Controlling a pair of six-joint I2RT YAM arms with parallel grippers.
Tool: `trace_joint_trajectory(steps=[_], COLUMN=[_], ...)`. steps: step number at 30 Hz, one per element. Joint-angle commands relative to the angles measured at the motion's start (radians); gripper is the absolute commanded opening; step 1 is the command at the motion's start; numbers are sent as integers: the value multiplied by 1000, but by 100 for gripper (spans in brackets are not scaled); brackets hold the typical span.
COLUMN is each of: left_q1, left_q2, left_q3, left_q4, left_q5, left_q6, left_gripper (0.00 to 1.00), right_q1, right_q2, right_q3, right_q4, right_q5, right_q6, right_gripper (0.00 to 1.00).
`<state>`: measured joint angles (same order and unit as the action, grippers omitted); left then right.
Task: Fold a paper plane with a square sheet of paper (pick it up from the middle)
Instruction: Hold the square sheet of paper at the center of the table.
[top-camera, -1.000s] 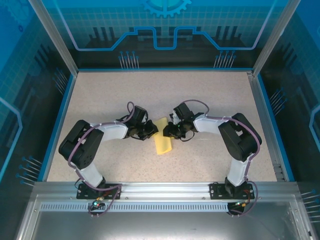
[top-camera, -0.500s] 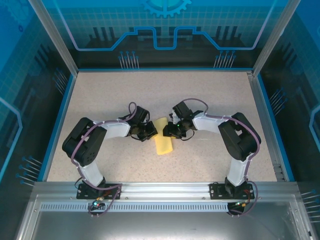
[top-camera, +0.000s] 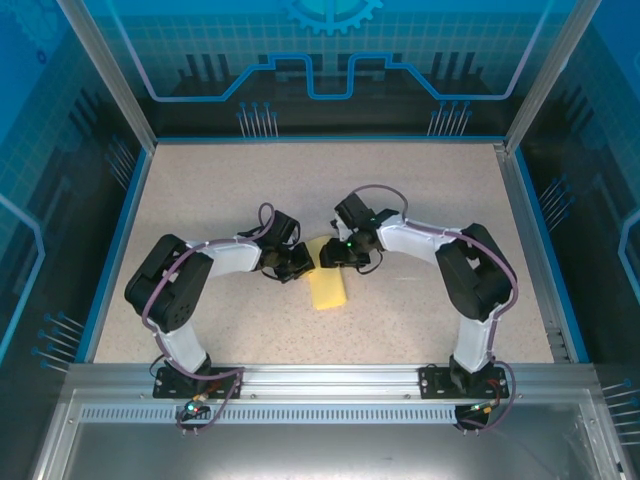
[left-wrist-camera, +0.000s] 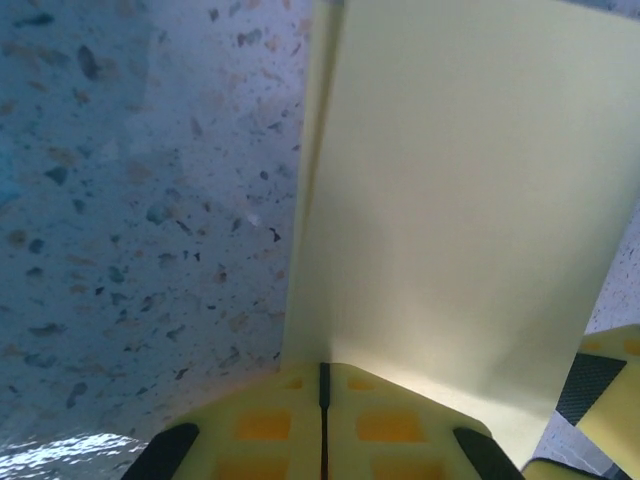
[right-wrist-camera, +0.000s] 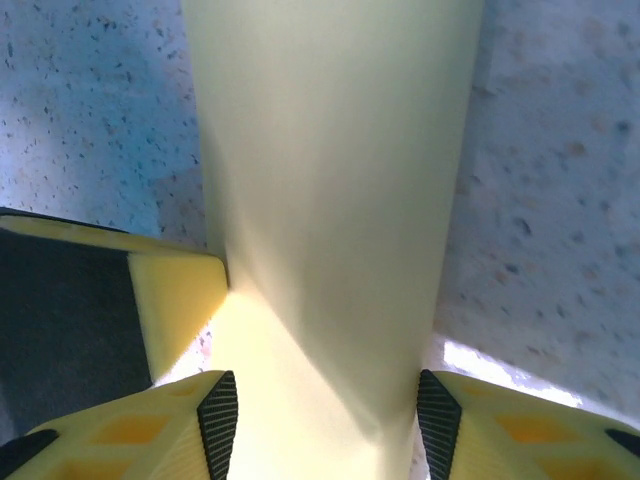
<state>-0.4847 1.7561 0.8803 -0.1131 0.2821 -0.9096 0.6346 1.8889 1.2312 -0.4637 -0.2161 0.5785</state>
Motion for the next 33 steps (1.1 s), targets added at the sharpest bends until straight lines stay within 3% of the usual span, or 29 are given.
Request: trace_joint_trajectory(steps=[1,15,23,29,33], left_q1=[-9,-9,-7,-6,0], left_q2=[15,-62,-224,-268,-285], left_q3=[26,3,-6,-16,-32], left_q4=[-35,-41,-154,-173,-167], left_q5=[15,-3,-168,-194,-209], left_q6=[20,7,11,20,28], left_gripper=[9,10,18,30,32], right_q1=[19,2,-11,-10,0], right_q2=[47,57,73,91,114], right_q3=[29,16,-1,-2,2], right_q4=[-80,-87,-69,-66,-76], right_q5=[36,50,34,32,32], right_q6=[-54,-92,-114,-149,-179], right_gripper=[52,48,46,46,46])
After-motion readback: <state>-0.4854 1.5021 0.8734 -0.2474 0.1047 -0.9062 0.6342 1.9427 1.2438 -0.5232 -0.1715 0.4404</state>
